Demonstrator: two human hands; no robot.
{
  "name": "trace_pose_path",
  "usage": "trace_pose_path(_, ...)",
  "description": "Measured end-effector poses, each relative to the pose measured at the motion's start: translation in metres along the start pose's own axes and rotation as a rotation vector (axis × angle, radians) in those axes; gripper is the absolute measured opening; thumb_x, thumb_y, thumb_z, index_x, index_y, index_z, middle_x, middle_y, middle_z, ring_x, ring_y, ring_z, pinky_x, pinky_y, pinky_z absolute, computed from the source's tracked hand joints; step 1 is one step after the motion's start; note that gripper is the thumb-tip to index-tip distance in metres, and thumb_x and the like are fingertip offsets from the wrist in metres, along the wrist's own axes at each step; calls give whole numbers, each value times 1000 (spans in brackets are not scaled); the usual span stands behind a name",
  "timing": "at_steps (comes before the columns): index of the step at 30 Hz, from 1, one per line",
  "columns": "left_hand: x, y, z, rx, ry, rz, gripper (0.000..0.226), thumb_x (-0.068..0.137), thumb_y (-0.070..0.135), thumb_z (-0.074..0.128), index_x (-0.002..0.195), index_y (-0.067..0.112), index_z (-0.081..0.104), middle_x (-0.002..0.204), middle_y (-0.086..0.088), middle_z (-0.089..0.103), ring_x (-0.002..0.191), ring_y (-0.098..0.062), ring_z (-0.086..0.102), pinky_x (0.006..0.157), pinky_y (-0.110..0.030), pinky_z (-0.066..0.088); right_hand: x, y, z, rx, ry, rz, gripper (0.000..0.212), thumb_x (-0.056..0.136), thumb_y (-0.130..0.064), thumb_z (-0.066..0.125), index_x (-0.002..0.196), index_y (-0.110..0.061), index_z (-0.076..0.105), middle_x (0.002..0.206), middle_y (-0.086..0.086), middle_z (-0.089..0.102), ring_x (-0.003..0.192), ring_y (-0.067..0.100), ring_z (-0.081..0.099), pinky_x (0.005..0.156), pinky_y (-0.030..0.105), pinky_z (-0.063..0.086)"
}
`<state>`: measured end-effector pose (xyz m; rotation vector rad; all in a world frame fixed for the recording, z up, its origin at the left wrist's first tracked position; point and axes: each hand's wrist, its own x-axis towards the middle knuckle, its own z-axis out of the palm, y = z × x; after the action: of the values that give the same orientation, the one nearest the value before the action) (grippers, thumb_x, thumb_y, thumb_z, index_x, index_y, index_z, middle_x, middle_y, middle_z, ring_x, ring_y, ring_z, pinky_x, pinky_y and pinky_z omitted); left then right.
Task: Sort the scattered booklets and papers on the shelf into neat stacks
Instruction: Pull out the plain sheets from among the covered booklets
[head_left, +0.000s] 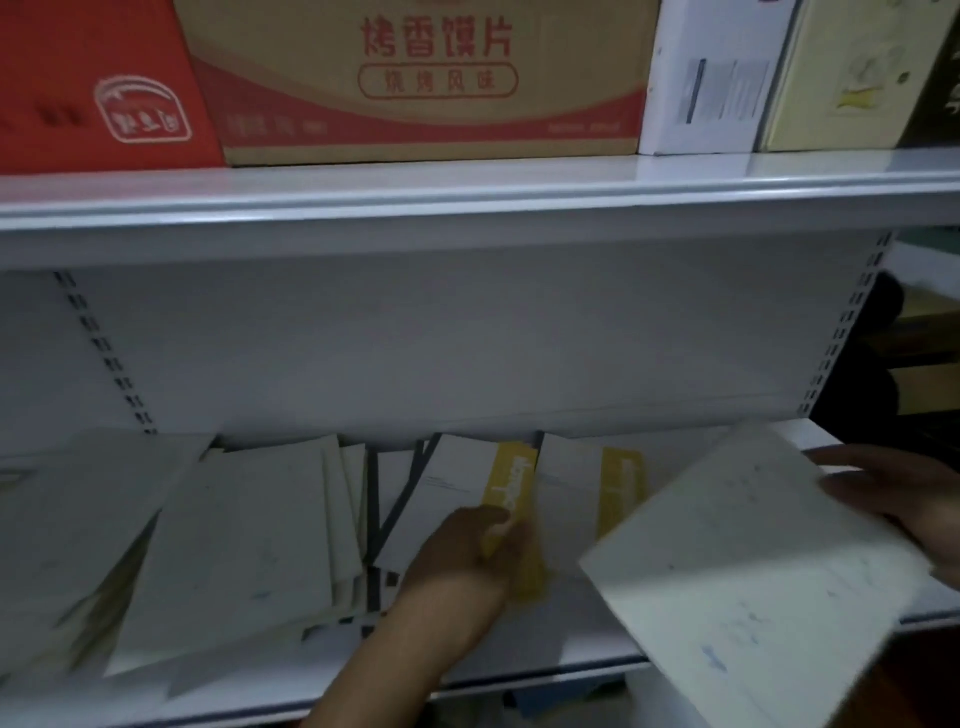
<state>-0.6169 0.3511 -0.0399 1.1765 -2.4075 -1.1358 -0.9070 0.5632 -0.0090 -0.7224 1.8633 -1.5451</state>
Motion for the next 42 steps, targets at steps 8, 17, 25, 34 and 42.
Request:
trace_pose_path(8, -16, -17, -44, -276, 151, -17, 26, 84, 12, 60, 98, 35, 58, 113, 3, 64, 100, -16, 61, 89, -33, 52, 43, -25, 133, 52, -222, -139, 17, 68, -33, 77, 82, -25, 73, 74, -5, 76, 71, 15, 71, 51, 16, 55)
trace_pose_path(17, -41, -116, -133, -432, 708, -260, 28, 77, 6, 67, 105, 7, 63, 98, -18, 66, 83, -31, 63, 80, -52, 54, 80, 62, 169, -1230, -143, -35, 86, 83, -69, 37, 149, -21, 8, 160, 5, 2, 147, 22, 3, 118, 41, 10)
trace_pose_path(25, -36, -111, -106, 269, 823, -58, 38, 68, 14, 65, 103, 1, 68, 115, -25, 61, 105, -45, 55, 92, -48, 43, 23, 58, 162, -1186, -195, -12, 87, 80, -72, 36, 149, -26, 11, 160, -2, -2, 147, 17, -2, 120, 43, -1)
trace_pose_path(34, 2, -103, -88, 435, 372, -160, 43, 86, 37, 56, 126, 21, 56, 136, -4, 51, 121, -24, 49, 105, -33, 35, -51, 70, 137, -1000, -295, -221, 64, 86, -35, 56, 133, -59, 19, 145, -32, 3, 144, 4, 2, 117, 21, 3)
trace_pose_path(42, -3, -96, -82, 119, 449, 17, 34, 88, 23, 58, 121, 15, 59, 132, -6, 53, 122, -23, 46, 102, -28, 34, -39, 16, 186, -708, 31, -457, 56, 86, -6, 53, 120, -51, 53, 130, -11, 54, 120, 9, 49, 96, -1, 28)
